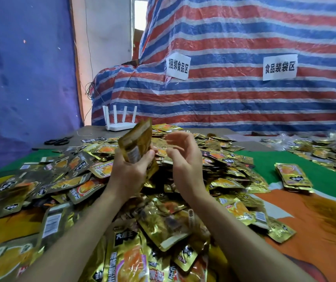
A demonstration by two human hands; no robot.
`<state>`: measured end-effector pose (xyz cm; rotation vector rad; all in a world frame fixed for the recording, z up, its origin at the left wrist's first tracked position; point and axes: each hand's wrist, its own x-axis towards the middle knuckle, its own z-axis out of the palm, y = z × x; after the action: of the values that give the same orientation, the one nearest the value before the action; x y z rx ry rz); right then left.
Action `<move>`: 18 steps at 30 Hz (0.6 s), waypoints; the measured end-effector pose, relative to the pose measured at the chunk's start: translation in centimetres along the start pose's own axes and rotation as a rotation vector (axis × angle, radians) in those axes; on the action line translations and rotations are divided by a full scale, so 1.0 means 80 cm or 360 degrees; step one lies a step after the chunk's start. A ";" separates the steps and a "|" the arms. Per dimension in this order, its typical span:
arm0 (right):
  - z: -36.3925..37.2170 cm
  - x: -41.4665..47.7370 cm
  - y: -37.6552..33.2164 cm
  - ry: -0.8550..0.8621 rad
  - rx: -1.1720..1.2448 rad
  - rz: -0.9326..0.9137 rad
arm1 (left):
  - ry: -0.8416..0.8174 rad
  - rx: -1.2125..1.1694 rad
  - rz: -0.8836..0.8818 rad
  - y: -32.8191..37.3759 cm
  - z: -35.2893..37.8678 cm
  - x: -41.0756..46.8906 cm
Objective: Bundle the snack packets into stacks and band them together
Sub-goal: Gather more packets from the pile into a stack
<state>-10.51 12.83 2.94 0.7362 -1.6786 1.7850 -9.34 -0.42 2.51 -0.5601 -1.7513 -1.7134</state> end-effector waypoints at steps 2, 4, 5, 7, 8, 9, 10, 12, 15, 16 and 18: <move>-0.007 0.002 -0.007 0.0017 -0.0060 -0.0010 | -0.0022 0.0030 0.0124 0.010 0.004 -0.001; -0.018 0.001 -0.011 0.0028 -0.0114 0.0019 | -0.0085 0.0036 0.0166 0.016 0.011 -0.007; -0.027 0.000 -0.013 0.0022 -0.0186 0.0046 | -0.0143 0.0033 0.0164 0.017 0.015 -0.011; -0.055 0.002 -0.018 -0.0037 -0.0401 0.0161 | -0.0300 0.0040 0.0144 0.016 0.022 -0.019; -0.072 0.004 -0.022 -0.0093 -0.0557 0.0242 | -0.0378 0.0065 0.0155 0.015 0.026 -0.024; -0.093 0.007 -0.025 -0.0157 -0.0754 0.0323 | -0.0445 0.0096 0.0187 0.014 0.030 -0.028; -0.117 0.010 -0.030 -0.0223 -0.0975 0.0408 | -0.0506 0.0134 0.0224 0.012 0.034 -0.032; -0.170 0.016 -0.039 -0.0345 -0.1448 0.0602 | -0.0587 0.0262 0.0317 0.010 0.042 -0.038; -0.251 0.018 -0.046 -0.0424 -0.2084 0.0889 | -0.0628 0.0464 0.0459 0.009 0.047 -0.040; -0.273 0.013 -0.046 -0.0466 -0.2264 0.0976 | -0.0637 0.0482 0.0452 0.009 0.047 -0.041; -0.302 -0.002 -0.044 -0.0600 -0.2537 0.1139 | -0.0641 0.0492 0.0418 0.009 0.046 -0.040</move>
<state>-8.01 37.06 3.77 -0.3437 -3.0013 0.0792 -7.08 3.64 0.96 -0.9936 -2.0595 -1.1760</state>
